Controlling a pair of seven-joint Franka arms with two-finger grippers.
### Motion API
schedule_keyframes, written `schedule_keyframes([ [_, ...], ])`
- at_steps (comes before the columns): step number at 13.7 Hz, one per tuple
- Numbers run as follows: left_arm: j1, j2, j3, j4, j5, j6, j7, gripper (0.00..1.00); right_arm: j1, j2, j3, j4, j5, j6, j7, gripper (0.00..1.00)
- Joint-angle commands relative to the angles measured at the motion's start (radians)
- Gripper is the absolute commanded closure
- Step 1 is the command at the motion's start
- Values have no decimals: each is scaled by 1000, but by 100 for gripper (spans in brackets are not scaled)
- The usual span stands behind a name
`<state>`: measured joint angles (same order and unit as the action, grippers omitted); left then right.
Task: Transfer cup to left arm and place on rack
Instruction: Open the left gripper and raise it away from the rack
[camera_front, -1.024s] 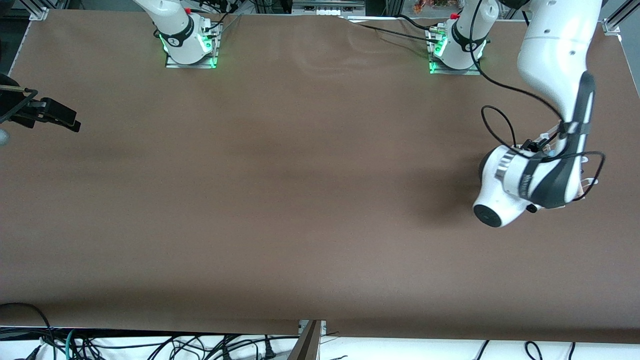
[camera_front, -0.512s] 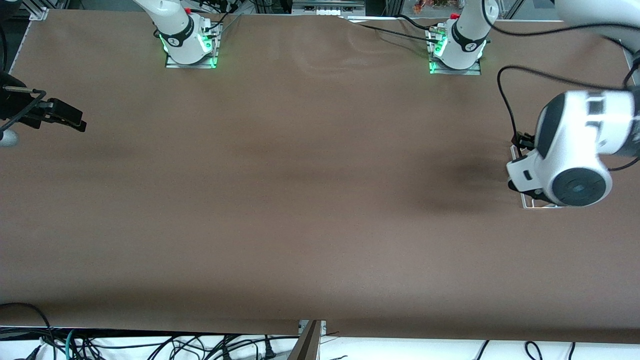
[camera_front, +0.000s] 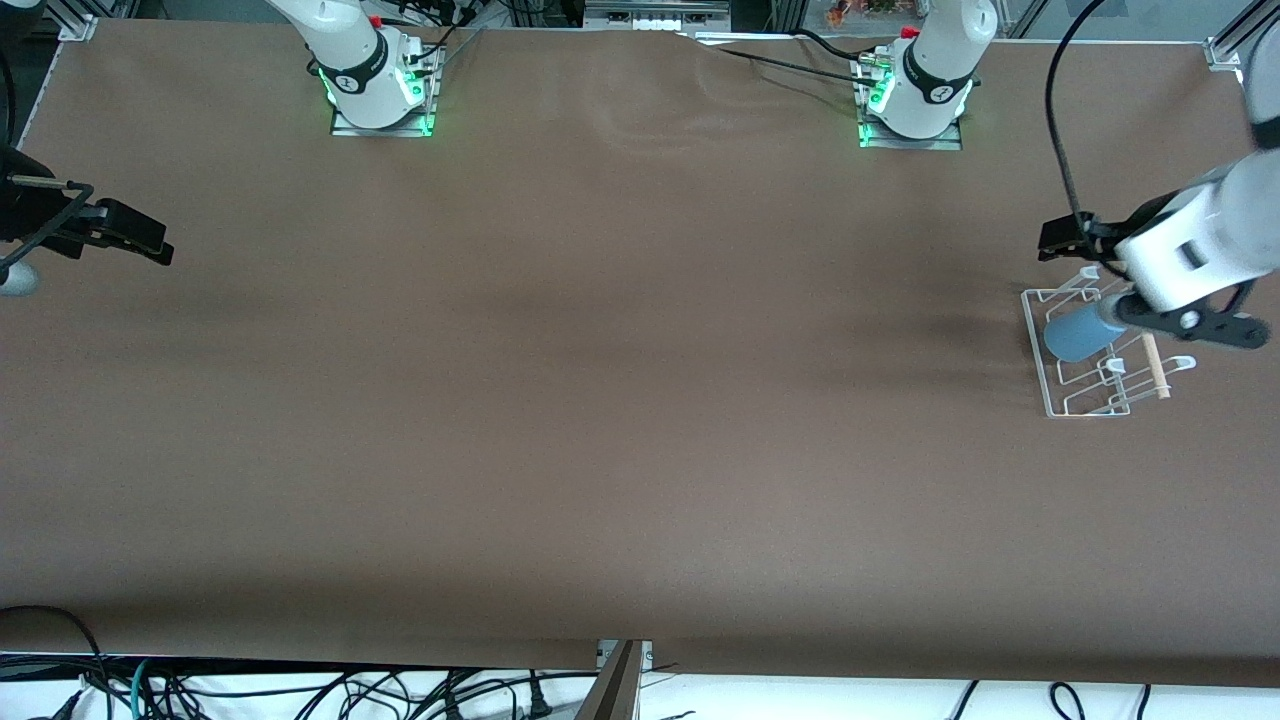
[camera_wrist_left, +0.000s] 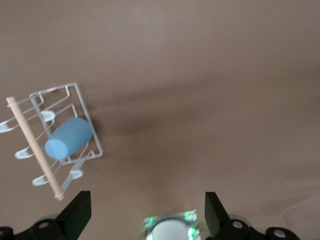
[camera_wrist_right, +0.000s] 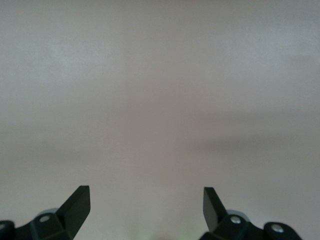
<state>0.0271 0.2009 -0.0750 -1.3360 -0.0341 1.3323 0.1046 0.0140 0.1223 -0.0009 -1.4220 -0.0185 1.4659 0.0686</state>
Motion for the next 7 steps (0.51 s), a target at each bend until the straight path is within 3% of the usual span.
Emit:
schedule_keyframes([
  [1, 4, -214, 38, -320, -28, 213, -9, 0, -11, -9, 10, -5, 12, -7, -7, 0],
  [3, -3, -274, 38, -406, 26, 307, -14, 0, -8, -9, 12, -5, 12, -7, -7, 0],
  [7, -84, -268, 104, -397, 14, 297, -39, 0, -13, -9, 10, -5, 12, -7, -7, 0],
])
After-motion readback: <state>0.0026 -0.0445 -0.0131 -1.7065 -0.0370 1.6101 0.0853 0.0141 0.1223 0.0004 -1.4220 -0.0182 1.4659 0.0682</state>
